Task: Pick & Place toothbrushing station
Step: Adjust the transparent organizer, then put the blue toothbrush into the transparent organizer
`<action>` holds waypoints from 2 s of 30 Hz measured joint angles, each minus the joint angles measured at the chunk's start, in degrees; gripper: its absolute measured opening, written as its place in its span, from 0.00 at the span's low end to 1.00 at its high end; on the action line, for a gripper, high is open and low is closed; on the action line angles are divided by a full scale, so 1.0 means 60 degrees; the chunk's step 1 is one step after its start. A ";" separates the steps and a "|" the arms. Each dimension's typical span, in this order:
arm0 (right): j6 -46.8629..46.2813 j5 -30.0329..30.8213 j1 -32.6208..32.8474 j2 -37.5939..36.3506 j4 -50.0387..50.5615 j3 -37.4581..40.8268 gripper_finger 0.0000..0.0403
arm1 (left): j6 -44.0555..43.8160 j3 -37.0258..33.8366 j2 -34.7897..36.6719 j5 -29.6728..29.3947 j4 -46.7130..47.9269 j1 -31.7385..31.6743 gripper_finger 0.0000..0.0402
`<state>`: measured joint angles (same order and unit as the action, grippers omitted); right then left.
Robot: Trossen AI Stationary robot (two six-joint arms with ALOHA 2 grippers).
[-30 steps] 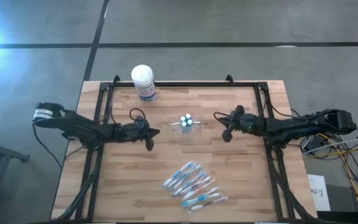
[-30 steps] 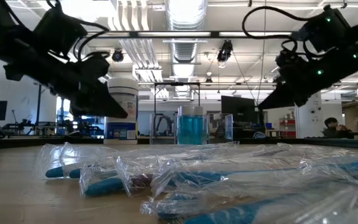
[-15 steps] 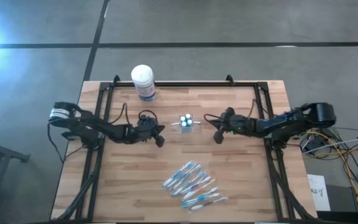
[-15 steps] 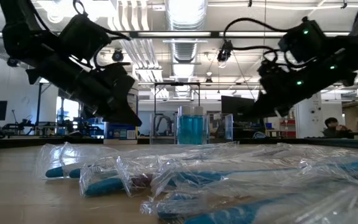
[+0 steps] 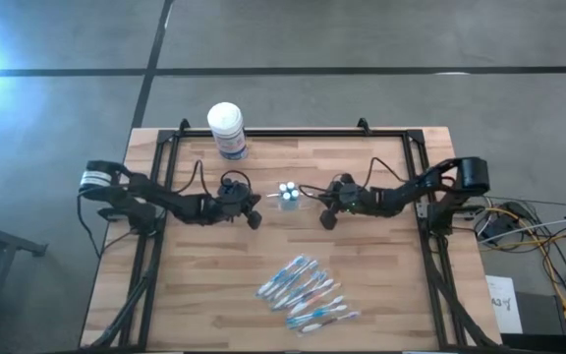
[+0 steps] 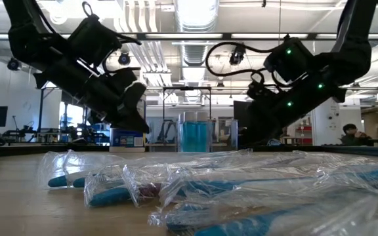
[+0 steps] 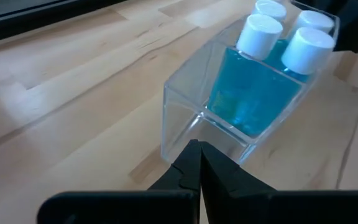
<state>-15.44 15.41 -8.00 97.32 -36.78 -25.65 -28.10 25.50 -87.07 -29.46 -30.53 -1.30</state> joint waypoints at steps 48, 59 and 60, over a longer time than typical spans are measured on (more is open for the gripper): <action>0.2004 -0.4660 0.0261 -0.7651 -0.1054 0.3855 0.03 | 0.0322 0.1999 0.1886 0.2823 0.5467 0.1576 0.01; 0.1861 -0.5353 0.0272 -0.8200 -0.1769 0.4193 0.03 | -0.1044 0.4652 0.0374 0.2793 0.7507 0.2712 0.09; 0.1996 -0.5353 0.0272 -0.8203 -0.1691 0.4193 0.03 | -0.1141 0.4762 0.0195 0.2864 0.7566 0.2734 0.11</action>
<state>-3.46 -16.71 -6.37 48.10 -46.93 -0.49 -34.94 54.08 -85.90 -12.27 14.86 15.11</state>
